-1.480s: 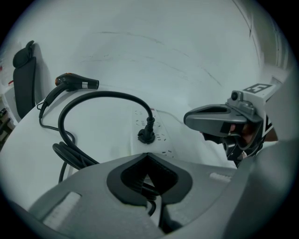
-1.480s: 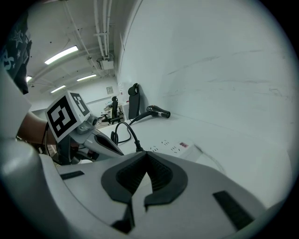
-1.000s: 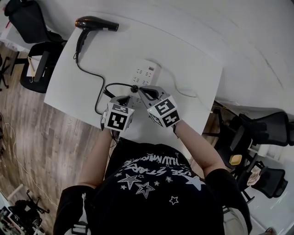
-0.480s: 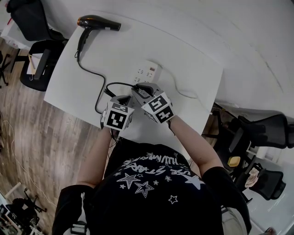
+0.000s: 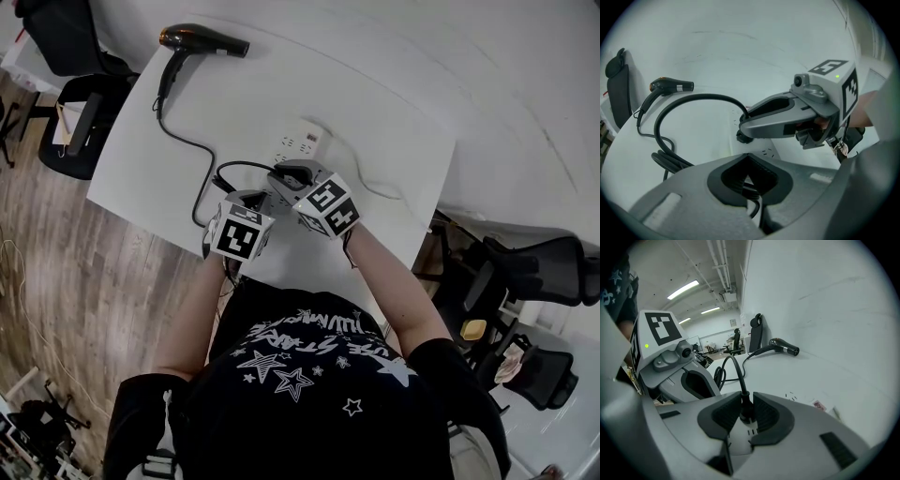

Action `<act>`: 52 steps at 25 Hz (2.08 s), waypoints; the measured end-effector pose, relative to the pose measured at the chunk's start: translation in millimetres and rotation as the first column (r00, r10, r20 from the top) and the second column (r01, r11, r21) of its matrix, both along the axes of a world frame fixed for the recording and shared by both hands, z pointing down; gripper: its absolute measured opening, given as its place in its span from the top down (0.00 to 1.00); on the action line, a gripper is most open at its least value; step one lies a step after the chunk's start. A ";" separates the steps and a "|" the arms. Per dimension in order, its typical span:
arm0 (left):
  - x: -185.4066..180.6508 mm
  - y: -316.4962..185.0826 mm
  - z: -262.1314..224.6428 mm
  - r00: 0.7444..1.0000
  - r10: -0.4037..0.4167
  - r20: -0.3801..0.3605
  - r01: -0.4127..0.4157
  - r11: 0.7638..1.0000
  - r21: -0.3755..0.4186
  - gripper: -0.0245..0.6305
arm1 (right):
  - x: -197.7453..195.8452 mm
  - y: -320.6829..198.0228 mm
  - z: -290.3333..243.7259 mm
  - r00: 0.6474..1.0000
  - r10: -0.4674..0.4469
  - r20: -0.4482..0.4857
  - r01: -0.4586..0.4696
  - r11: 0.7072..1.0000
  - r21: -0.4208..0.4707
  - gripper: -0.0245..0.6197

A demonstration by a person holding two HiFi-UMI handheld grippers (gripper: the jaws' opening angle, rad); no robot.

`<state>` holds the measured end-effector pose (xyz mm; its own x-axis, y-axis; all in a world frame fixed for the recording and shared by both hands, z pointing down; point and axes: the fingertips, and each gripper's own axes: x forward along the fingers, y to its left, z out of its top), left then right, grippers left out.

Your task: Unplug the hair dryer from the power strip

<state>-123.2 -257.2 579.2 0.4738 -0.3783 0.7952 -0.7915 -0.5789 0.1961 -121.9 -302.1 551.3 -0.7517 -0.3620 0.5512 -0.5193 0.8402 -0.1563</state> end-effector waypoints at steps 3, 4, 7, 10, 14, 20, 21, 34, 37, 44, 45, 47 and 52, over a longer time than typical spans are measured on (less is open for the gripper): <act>0.9 -2.4 -0.1 1.000 0.006 0.012 -0.006 1.000 0.016 0.95 | -0.9 0.9 -0.6 0.999 -0.016 -0.050 0.017 0.999 0.027 0.85; 1.0 -2.1 -0.1 1.000 0.003 0.020 -0.003 1.000 0.011 0.95 | -1.1 2.3 -1.1 0.997 -0.018 -0.075 0.021 0.999 0.041 0.85; 1.2 -0.7 0.1 0.999 0.001 0.053 -0.001 1.000 -0.004 0.95 | -1.4 5.0 -2.4 0.993 -0.002 -0.119 0.011 0.997 0.076 0.86; 1.8 -0.7 0.3 0.997 0.012 0.071 -0.012 1.000 0.001 0.95 | -1.4 5.0 -1.7 0.992 -0.010 -0.128 0.020 0.997 0.074 0.87; 1.6 -0.3 0.8 0.998 0.022 0.058 -0.022 1.000 0.008 0.95 | -0.9 1.9 0.7 0.991 -0.071 -0.109 0.072 0.997 -0.001 0.86; 1.7 -0.7 -0.4 0.999 0.021 0.036 -0.022 1.000 0.022 0.95 | 1.0 -1.7 -0.4 0.996 -0.065 -0.053 0.062 0.996 -0.058 0.86; 2.2 -0.9 -0.3 0.999 0.025 0.040 -0.026 0.999 0.022 0.95 | 1.2 -1.5 -1.1 0.997 -0.053 -0.059 0.050 0.998 -0.044 0.86; 3.2 0.3 0.4 0.995 0.038 0.088 -0.040 0.999 0.012 0.95 | 1.4 -1.0 -4.0 0.996 -0.024 -0.081 0.024 1.000 -0.001 0.88; 3.4 0.2 0.5 0.994 0.042 0.100 -0.044 0.999 0.020 0.95 | 3.1 -3.5 -4.5 0.999 -0.001 -0.040 -0.001 0.999 -0.036 0.87; 2.1 0.0 1.5 0.994 0.053 0.094 -0.053 0.999 -0.001 0.95 | -1.6 4.0 -6.2 0.987 -0.064 -0.147 0.071 0.997 0.041 0.88; 2.5 -0.4 1.3 0.994 0.053 0.095 -0.054 0.999 0.002 0.95 | 0.1 1.5 -6.4 0.991 -0.055 -0.121 0.058 0.998 0.022 0.88; 3.0 -0.2 1.0 0.994 0.054 0.099 -0.055 0.998 0.009 0.95 | 1.6 -1.2 -7.6 0.995 -0.031 -0.096 0.032 0.999 0.012 0.88; 2.5 0.4 1.0 0.994 0.053 0.094 -0.054 0.999 0.000 0.95 | -1.8 4.1 -8.5 0.989 -0.050 -0.136 0.056 0.998 0.041 0.88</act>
<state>-120.7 -256.8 580.2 0.4165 -0.3564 0.8364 -0.7742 -0.6213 0.1207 -123.7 -298.0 542.8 -0.6905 -0.3499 0.6331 -0.4875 0.8717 -0.0499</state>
